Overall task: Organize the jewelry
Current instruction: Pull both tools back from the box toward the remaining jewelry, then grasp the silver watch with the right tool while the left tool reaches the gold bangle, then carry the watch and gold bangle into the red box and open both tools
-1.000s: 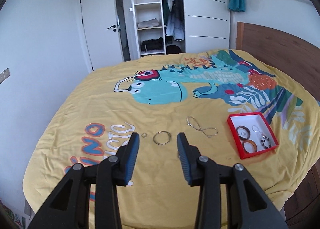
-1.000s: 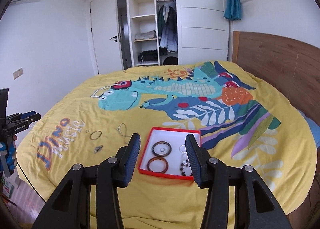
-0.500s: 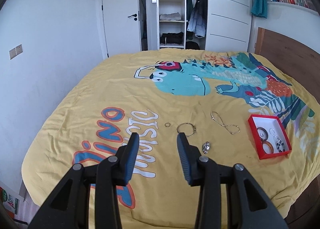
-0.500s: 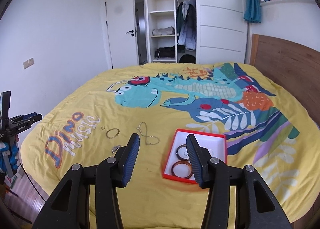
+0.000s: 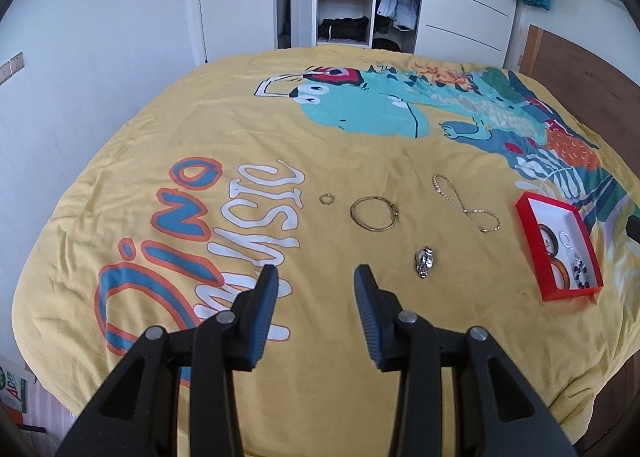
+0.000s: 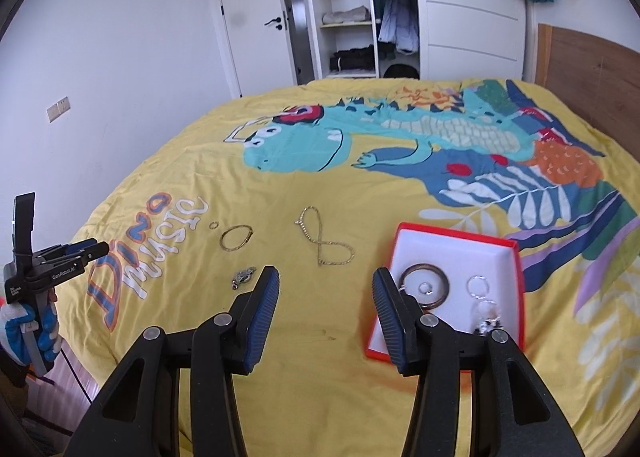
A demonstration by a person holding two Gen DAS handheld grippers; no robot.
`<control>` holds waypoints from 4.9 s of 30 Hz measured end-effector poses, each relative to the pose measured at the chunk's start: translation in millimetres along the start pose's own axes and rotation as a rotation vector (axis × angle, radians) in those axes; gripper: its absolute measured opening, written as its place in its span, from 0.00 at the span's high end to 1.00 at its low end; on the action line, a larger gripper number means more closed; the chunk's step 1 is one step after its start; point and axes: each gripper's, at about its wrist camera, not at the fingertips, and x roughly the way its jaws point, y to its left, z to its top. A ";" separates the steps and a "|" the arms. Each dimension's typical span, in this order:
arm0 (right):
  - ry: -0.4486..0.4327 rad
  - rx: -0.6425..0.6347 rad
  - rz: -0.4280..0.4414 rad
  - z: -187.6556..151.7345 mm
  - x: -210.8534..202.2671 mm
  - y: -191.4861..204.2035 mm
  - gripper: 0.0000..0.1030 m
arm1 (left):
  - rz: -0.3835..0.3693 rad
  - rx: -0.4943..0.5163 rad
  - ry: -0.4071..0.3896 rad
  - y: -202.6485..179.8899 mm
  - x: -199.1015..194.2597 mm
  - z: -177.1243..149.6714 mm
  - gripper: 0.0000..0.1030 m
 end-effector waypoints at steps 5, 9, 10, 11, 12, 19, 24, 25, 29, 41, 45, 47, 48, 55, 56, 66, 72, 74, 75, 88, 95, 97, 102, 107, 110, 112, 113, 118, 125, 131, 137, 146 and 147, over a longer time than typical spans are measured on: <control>0.041 0.000 0.031 -4.0 31.2 5.3 0.53 | -0.009 -0.008 0.043 -2.3 25.6 -5.2 0.64; 0.071 -0.006 0.056 -7.3 52.2 11.1 0.53 | -0.015 -0.013 0.071 -4.6 43.9 -7.1 0.64; 0.080 -0.004 0.065 -8.7 58.6 13.1 0.53 | -0.016 -0.013 0.077 -4.7 48.3 -7.6 0.64; 0.088 -0.002 0.072 -10.1 63.2 14.6 0.53 | -0.017 -0.013 0.082 -5.2 52.1 -7.4 0.64; 0.096 -0.003 0.078 -11.5 67.7 17.3 0.53 | -0.019 -0.013 0.087 -5.6 56.1 -7.3 0.64; 0.166 -0.025 0.128 -27.6 109.3 37.4 0.53 | -0.023 -0.013 0.125 -7.3 88.4 -5.8 0.64; 0.217 -0.048 0.162 -36.6 138.5 53.0 0.53 | -0.029 -0.012 0.149 -9.7 113.8 -4.2 0.64; 0.226 -0.051 0.171 -38.0 144.7 56.6 0.53 | -0.030 -0.010 0.153 -10.4 119.3 -3.7 0.64; 0.255 -0.059 0.211 -41.6 168.5 71.2 0.55 | -0.039 -0.009 0.164 -11.2 134.8 -1.0 0.64; 0.294 -0.007 0.280 -41.1 245.4 103.3 0.63 | -0.063 -0.012 0.179 -10.9 173.7 14.1 0.64; 0.291 -0.017 0.248 -38.4 264.5 107.3 0.72 | -0.092 -0.029 0.177 -13.5 186.7 23.9 0.64; 0.283 -0.014 0.243 -36.0 268.2 103.8 0.77 | -0.106 -0.044 0.179 -15.6 195.1 29.7 0.64; 0.277 -0.013 0.240 -34.7 269.0 102.1 0.77 | -0.115 -0.054 0.180 -16.9 198.4 32.3 0.64; 0.241 -0.004 0.234 -27.8 265.8 79.6 0.89 | -0.144 -0.090 0.195 -29.9 227.3 49.6 0.64; 0.237 -0.004 0.236 -27.5 264.2 77.4 0.89 | -0.143 -0.093 0.204 -31.3 232.2 50.6 0.65; 0.204 0.004 0.255 -25.7 247.8 66.0 0.91 | -0.075 -0.083 0.214 -37.1 242.8 48.4 0.95; 0.178 0.028 0.251 -21.5 225.9 59.9 0.92 | -0.050 -0.042 0.162 -40.9 211.9 52.9 0.96; 0.168 0.027 0.249 -18.6 217.8 60.1 0.92 | -0.042 -0.035 0.147 -40.7 200.6 56.2 0.96; 0.162 0.024 0.247 -17.0 213.3 59.7 0.92 | -0.041 -0.033 0.143 -40.5 194.7 57.5 0.96; 0.063 0.010 0.220 3.0 137.3 56.6 0.92 | -0.029 0.025 0.074 -55.3 117.5 62.7 0.96; -0.002 0.028 0.163 9.4 91.0 23.5 0.92 | -0.105 0.059 0.039 -103.5 81.9 70.0 0.96; -0.014 0.037 0.138 9.0 80.3 7.1 0.92 | -0.136 0.078 0.035 -126.8 76.9 71.0 0.96; -0.020 0.069 0.055 1.1 60.0 -48.9 0.92 | -0.225 0.139 0.042 -192.1 73.0 68.0 0.96; 0.012 0.109 -0.020 -18.6 56.3 -103.6 0.92 | -0.308 0.221 0.079 -263.2 80.3 53.4 0.96; 0.039 0.145 -0.046 -34.9 60.7 -130.3 0.92 | -0.342 0.272 0.113 -299.6 89.6 38.7 0.96; 0.056 0.164 -0.055 -46.7 63.8 -144.7 0.92 | -0.349 0.307 0.131 -319.0 95.4 28.9 0.96; 0.066 0.176 -0.057 -53.1 66.6 -151.2 0.92 | -0.354 0.316 0.140 -325.6 97.6 24.3 0.96; 0.098 0.227 -0.057 -76.7 77.1 -173.1 0.92 | -0.364 0.370 0.176 -354.3 109.5 2.4 0.96; 0.116 0.273 -0.064 -95.2 84.2 -191.5 0.92 | -0.336 0.389 0.201 -363.4 123.8 -10.5 0.96; 0.124 0.285 -0.062 -100.8 86.6 -197.0 0.92 | -0.320 0.376 0.215 -359.6 133.2 -13.3 0.96; 0.138 0.284 -0.072 -102.4 88.3 -198.4 0.92 | -0.310 0.384 0.220 -358.9 135.1 -15.8 0.95; 0.137 0.275 -0.102 -101.0 81.3 -199.6 0.91 | -0.286 0.413 0.211 -362.8 129.4 -18.5 0.91; 0.137 0.274 -0.103 -100.7 79.9 -199.5 0.91 | -0.287 0.413 0.212 -362.7 128.8 -18.4 0.91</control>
